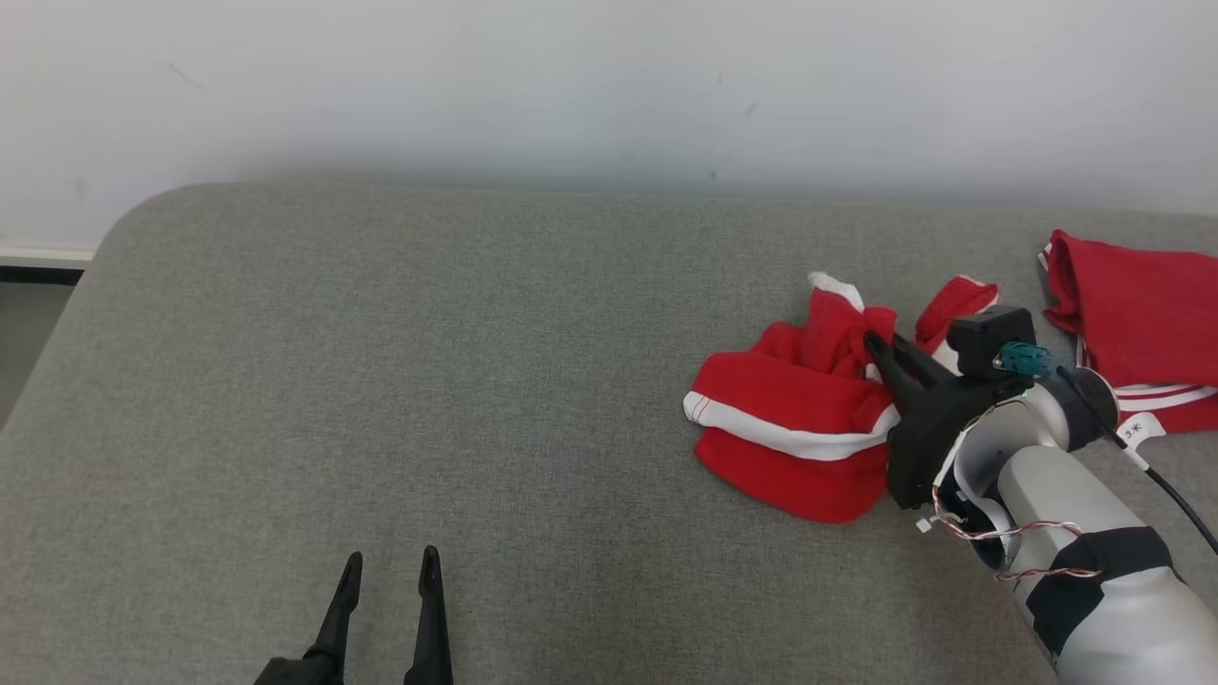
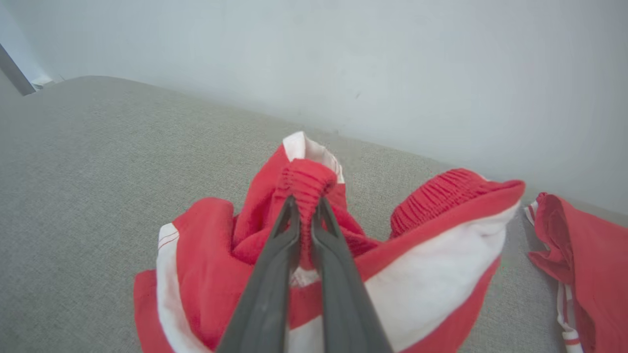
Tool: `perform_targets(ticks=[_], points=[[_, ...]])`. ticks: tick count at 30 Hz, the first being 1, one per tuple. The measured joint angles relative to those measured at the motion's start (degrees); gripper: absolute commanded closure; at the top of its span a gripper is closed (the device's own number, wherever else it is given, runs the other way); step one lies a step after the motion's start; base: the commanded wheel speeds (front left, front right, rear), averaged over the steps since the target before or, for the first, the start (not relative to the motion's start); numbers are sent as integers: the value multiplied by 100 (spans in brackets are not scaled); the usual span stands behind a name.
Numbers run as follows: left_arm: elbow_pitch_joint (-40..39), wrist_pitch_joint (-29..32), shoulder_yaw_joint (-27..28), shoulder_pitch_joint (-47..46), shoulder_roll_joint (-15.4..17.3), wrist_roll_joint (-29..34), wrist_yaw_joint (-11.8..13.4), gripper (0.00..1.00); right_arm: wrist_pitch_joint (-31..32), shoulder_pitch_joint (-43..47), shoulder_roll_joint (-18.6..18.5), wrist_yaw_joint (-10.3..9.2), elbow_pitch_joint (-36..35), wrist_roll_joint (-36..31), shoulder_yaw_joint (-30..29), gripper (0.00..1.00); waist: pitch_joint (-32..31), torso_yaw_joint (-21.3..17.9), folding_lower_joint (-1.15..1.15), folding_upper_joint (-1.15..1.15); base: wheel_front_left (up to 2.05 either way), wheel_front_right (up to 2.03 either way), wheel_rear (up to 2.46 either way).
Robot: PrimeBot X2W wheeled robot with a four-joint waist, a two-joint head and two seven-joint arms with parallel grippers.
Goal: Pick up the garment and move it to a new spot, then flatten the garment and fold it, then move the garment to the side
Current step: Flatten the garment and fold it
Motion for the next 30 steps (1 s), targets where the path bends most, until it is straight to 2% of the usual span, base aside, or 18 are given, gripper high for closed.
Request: perform_targets(ticks=[1, 2, 3, 8, 13, 20, 26, 27, 28, 29, 30], points=[[2, 0, -7, -13, 0, -4, 0, 0, -86, -40, 13, 0, 131, -73, -19, 83, 2, 15, 0, 0, 0, 0, 0], [4, 0, -14, -20, 0, -8, 2, 0, -175, -67, 18, 0, 260, -153, -48, 14, 1, 31, 0, 0, 0, 0, 0], [7, 0, -16, -24, 0, -15, 9, 0, -244, -81, 37, 0, 367, -204, -65, 0, -1, 45, 0, 0, 0, 0, 0], [18, 0, -8, -25, 0, -46, 26, 0, -627, -91, 174, 0, 694, -261, -93, 0, -49, 54, 0, 0, 0, 0, 0], [16, 0, 5, -1, -1, -47, 29, 0, -1023, -21, 119, 0, 795, -38, -311, 0, -128, 33, 0, 0, 0, 0, 0], [-1, 0, 9, 23, 0, -36, 25, 0, -869, 101, 30, 0, 1166, 35, -407, 0, -110, -7, -1, 0, 0, 0, 0], [-2, 0, -60, -19, 0, -20, -2, 0, -610, 18, 261, 0, 1563, 112, -425, 0, -13, 80, 0, 0, 0, 0, 0], [-2, 0, -62, -22, 0, -20, -1, 0, -550, -2, 302, 0, 1644, 143, -424, 15, 6, 93, 0, 0, 0, 0, 0], [-1, 0, -67, -29, 0, -20, -1, 0, -486, -35, 326, 0, 1738, 145, -409, 75, 21, 105, 0, 0, 0, 0, 0], [0, 0, -69, -37, 0, -21, 0, 0, -459, -52, 345, 0, 1790, 152, -400, 100, 34, 117, 0, 0, 0, 0, 0], [1, 0, -75, -42, 0, -21, 2, 0, -481, -63, 369, 0, 1816, 157, -388, 100, 42, 126, 0, 0, 0, 0, 0]])
